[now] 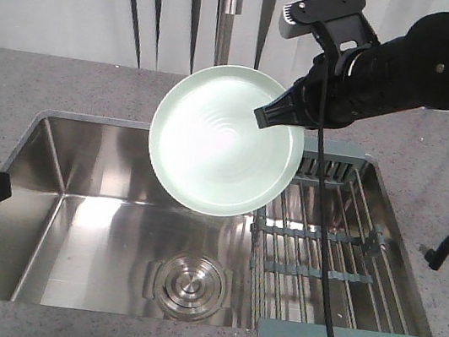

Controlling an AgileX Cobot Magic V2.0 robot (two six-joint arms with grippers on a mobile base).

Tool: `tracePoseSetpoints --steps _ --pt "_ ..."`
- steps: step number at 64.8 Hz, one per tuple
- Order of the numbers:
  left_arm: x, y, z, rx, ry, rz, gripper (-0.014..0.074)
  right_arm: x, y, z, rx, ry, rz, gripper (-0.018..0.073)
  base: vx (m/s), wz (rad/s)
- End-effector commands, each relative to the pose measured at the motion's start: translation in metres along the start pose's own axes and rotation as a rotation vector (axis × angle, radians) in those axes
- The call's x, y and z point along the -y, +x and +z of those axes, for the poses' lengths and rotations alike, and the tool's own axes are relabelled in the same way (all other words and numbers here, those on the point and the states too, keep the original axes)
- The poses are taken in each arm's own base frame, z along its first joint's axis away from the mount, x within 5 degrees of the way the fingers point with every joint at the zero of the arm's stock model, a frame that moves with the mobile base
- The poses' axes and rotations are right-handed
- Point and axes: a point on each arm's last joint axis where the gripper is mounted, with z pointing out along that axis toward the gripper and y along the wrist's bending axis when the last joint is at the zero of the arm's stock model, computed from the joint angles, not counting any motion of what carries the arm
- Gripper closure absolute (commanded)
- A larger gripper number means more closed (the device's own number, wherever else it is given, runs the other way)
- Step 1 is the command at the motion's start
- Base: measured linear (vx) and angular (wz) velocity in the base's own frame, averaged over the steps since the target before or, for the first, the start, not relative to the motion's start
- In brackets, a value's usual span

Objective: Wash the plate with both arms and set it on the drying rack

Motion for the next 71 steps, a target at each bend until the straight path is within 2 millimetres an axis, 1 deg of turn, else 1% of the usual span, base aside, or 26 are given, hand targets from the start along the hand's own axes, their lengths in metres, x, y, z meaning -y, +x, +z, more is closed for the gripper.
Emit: tracePoseSetpoints --steps 1,9,14,22,30,38,47,60,67,71 --pt "0.003 -0.004 -0.002 -0.011 -0.008 0.032 0.0603 0.004 -0.015 -0.041 0.125 0.039 0.002 0.0564 0.00 0.00" --pt "0.003 -0.004 -0.002 -0.011 -0.008 0.032 0.0603 0.003 -0.012 -0.056 0.106 0.035 -0.002 0.0564 0.00 0.00" --pt "0.003 -0.004 -0.002 -0.011 -0.008 0.032 0.0603 0.002 -0.011 -0.060 0.100 0.019 0.007 0.0564 0.00 0.00" --pt "0.003 -0.004 -0.002 -0.012 -0.007 0.032 0.0603 -0.003 -0.012 -0.060 0.108 -0.030 0.009 0.0564 0.00 0.00" --pt "0.003 -0.004 -0.002 -0.012 -0.007 0.032 0.0603 -0.007 -0.017 -0.060 0.166 -0.084 0.033 0.0564 0.00 0.00" --pt "0.003 -0.004 -0.002 -0.012 -0.007 0.032 0.0603 -0.007 -0.021 -0.061 0.213 -0.086 0.049 0.0564 0.00 0.00" --pt "0.003 -0.004 -0.002 -0.012 -0.007 0.032 0.0603 -0.006 -0.023 -0.055 0.225 -0.079 0.051 0.0564 0.00 0.00" --pt "0.003 -0.004 -0.002 -0.012 -0.007 0.032 0.0603 -0.003 -0.026 -0.037 0.252 -0.052 0.052 0.0564 0.00 0.00" --pt "0.003 -0.004 -0.002 -0.012 -0.007 0.032 0.0603 0.001 -0.026 -0.036 0.250 -0.012 0.030 0.0564 0.00 0.00" --pt "0.003 -0.004 -0.002 -0.012 -0.007 0.032 0.0603 0.007 -0.027 -0.040 0.266 0.018 0.067 0.0564 0.00 0.00"
